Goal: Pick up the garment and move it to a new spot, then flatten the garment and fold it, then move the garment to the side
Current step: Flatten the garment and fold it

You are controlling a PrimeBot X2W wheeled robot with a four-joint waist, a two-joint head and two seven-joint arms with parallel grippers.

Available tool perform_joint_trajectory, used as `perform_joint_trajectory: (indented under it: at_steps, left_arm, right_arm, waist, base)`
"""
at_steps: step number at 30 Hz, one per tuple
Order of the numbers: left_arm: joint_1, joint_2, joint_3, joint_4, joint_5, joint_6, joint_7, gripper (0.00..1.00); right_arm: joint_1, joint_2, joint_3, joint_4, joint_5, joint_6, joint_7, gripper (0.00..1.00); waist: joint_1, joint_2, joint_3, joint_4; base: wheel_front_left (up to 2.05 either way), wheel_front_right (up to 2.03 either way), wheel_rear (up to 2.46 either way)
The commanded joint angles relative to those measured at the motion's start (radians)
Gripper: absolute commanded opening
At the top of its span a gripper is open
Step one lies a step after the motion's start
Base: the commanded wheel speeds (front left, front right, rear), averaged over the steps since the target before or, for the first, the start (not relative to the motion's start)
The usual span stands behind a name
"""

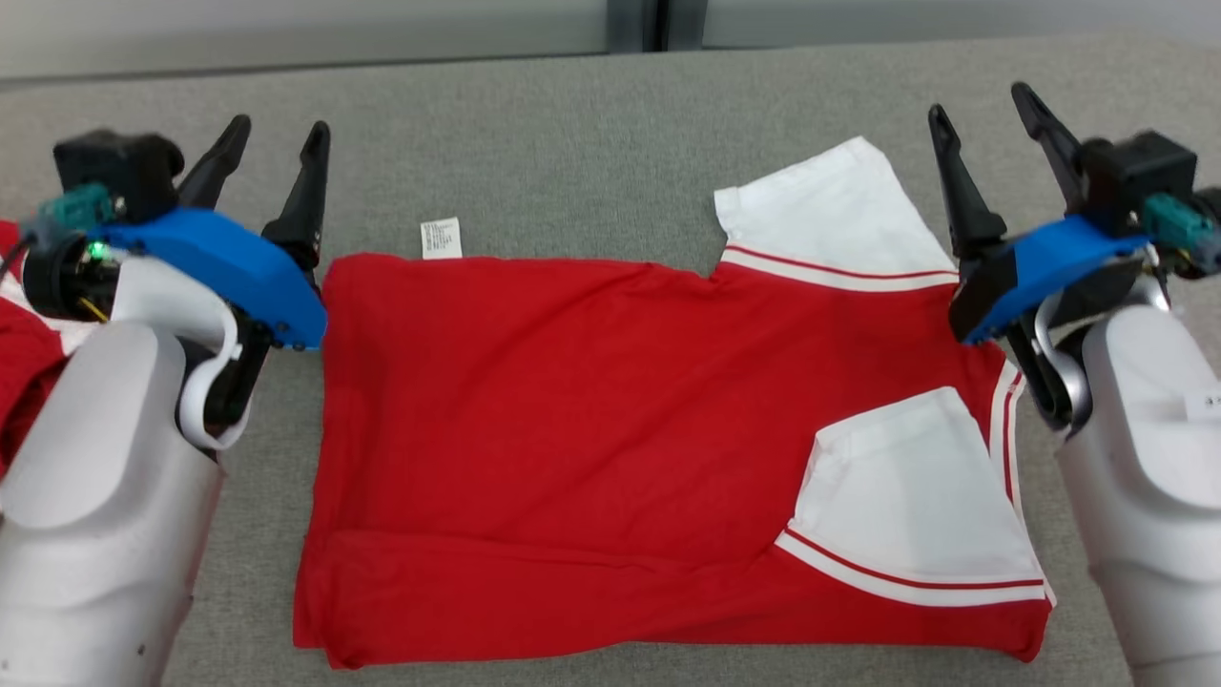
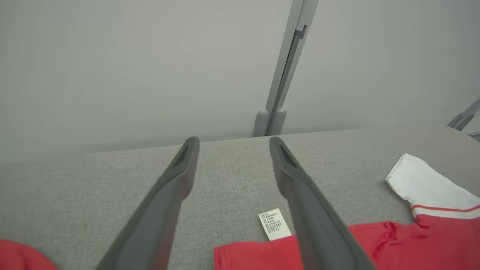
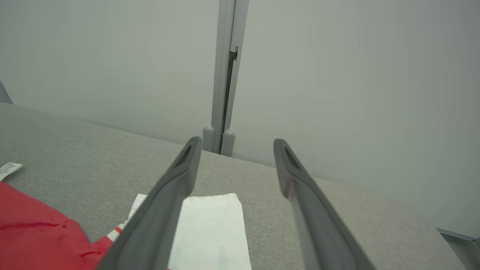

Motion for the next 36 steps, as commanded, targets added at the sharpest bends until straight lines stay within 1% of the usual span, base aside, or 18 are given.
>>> perform_joint_trajectory:
  at_steps: [1,3,6,10,17,29,31,32,33,34,36]
  left_arm:
    - [-0.011,0.008,-0.007,0.005,-0.011,-0.002,0.008,1.0]
    - [-0.045,0.024,-0.045,0.023,-0.077,-0.002,0.061,1.0]
    - [-0.076,0.054,-0.116,0.042,-0.137,-0.002,0.132,1.0]
    - [-0.059,0.077,-0.184,0.063,-0.206,-0.002,0.19,1.0]
    - [-0.038,0.094,-0.244,0.086,-0.282,-0.002,0.176,1.0]
    - [-0.089,0.087,-0.341,0.17,-0.324,-0.002,0.129,1.0]
    - [-0.092,0.081,-0.359,0.185,-0.338,-0.002,0.136,1.0]
    - [-0.093,0.079,-0.373,0.188,-0.342,-0.002,0.142,0.35]
    - [-0.094,0.078,-0.381,0.19,-0.348,-0.002,0.139,0.07]
    - [-0.097,0.077,-0.389,0.192,-0.35,-0.002,0.132,0.0]
    - [-0.102,0.08,-0.406,0.199,-0.349,-0.002,0.12,0.0]
  right_arm:
    - [-0.013,-0.009,0.004,0.007,0.0,0.0,0.0,1.0]
    - [-0.062,-0.017,0.025,0.051,0.007,0.0,0.0,1.0]
    - [-0.116,-0.02,0.05,0.119,0.011,0.0,-0.015,1.0]
    - [-0.154,-0.015,0.07,0.199,0.02,0.0,-0.047,1.0]
    - [-0.194,-0.018,0.096,0.298,0.035,0.0,-0.092,1.0]
    - [-0.254,-0.018,0.139,0.399,0.056,0.0,-0.129,1.0]
    - [-0.261,-0.02,0.148,0.413,0.063,0.0,-0.132,1.0]
    - [-0.266,-0.021,0.151,0.421,0.064,0.0,-0.134,1.0]
    - [-0.271,-0.023,0.155,0.426,0.067,0.0,-0.136,1.0]
    - [-0.273,-0.025,0.16,0.433,0.07,0.0,-0.135,1.0]
    - [-0.278,-0.029,0.167,0.448,0.074,0.0,-0.134,1.0]
  waist:
    - [-0.0003,-0.0004,0.015,0.01]
    - [-0.0003,-0.0004,0.038,0.007]
    - [-0.0003,-0.0004,0.062,-0.001]
    - [-0.0003,-0.0004,0.075,-0.004]
    - [-0.0003,-0.0004,0.097,-0.003]
    - [-0.0003,-0.0004,0.128,-0.012]
    - [-0.0003,-0.0004,0.129,-0.012]
    - [-0.0003,-0.0004,0.13,-0.011]
    - [-0.0003,-0.0004,0.131,-0.01]
    - [-0.0003,-0.0004,0.132,-0.008]
    - [-0.0003,-0.0004,0.131,-0.004]
  base:
    - [0.0,0.0,0.0]
    - [0.0,0.0,0.0]
    - [0.0,0.0,0.0]
    - [0.0,0.0,0.0]
    - [0.0,0.0,0.0]
    - [0.0,0.0,0.0]
    - [0.0,0.0,0.0]
    - [0.0,0.0,0.0]
    - [0.0,0.0,0.0]
    - [0.0,0.0,0.0]
    - [0.0,0.0,0.0]
